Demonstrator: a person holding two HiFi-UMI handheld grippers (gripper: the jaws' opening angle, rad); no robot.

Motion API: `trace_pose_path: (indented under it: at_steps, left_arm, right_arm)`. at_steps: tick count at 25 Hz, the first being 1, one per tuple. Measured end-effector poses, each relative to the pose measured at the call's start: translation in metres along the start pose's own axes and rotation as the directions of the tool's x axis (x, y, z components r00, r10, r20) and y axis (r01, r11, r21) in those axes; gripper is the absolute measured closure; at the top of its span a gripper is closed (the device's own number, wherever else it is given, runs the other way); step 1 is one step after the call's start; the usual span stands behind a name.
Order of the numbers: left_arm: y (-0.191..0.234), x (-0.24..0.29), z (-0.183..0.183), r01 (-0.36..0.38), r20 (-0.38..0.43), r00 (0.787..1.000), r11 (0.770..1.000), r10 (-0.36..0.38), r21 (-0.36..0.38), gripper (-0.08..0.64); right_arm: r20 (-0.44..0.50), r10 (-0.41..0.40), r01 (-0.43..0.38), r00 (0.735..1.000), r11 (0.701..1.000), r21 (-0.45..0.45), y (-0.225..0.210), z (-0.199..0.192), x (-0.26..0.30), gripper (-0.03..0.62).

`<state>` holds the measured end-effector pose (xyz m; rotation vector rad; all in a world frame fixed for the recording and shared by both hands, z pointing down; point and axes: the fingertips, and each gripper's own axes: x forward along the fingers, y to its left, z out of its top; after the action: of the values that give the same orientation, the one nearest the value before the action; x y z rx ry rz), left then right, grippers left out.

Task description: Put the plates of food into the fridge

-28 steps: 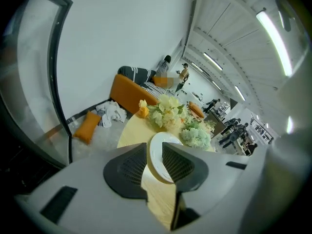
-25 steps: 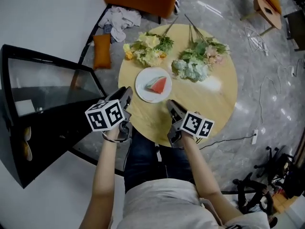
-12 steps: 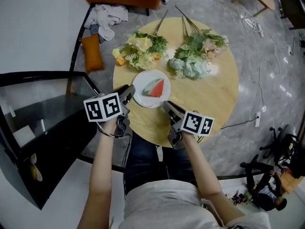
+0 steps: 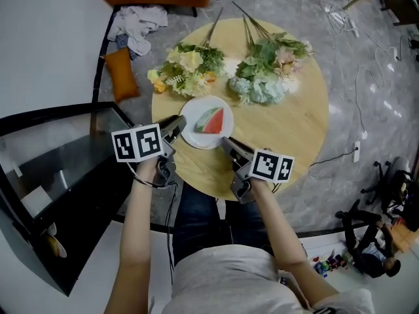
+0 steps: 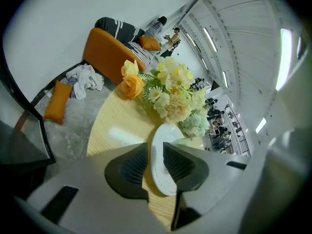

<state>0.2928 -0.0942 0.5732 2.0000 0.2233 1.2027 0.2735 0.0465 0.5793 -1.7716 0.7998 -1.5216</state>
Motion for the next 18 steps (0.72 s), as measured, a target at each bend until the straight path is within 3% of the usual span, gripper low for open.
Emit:
trace_pose_path:
  at_steps: [6, 10, 16, 18]
  left_arm:
    - [-0.003, 0.001, -0.005, 0.033, -0.011, 0.999, 0.997, -0.034, -0.063, 0.465]
    - [0.002, 0.001, -0.01, 0.006, -0.009, 1.0, 0.998, -0.007, -0.059, 0.518]
    - [0.001, -0.002, -0.02, 0.001, 0.01, 1.0, 0.994, 0.0, -0.108, 0.518]
    - [0.0, -0.003, -0.022, -0.002, 0.019, 1.0, 0.993, 0.004, -0.119, 0.518]
  right_arm:
    - [-0.001, 0.019, -0.018, 1.0, 0.998, 0.065, 0.001, -0.002, 0.002, 0.497]
    - [0.028, 0.045, -0.048, 0.999, 0.99, 0.136, 0.0, 0.001, 0.003, 0.497]
    - [0.064, 0.052, -0.065, 0.997, 0.974, 0.219, -0.004, 0.004, 0.001, 0.5]
    - [0.069, 0.034, -0.048, 0.997, 0.973, 0.225, -0.006, 0.004, 0.0, 0.53]
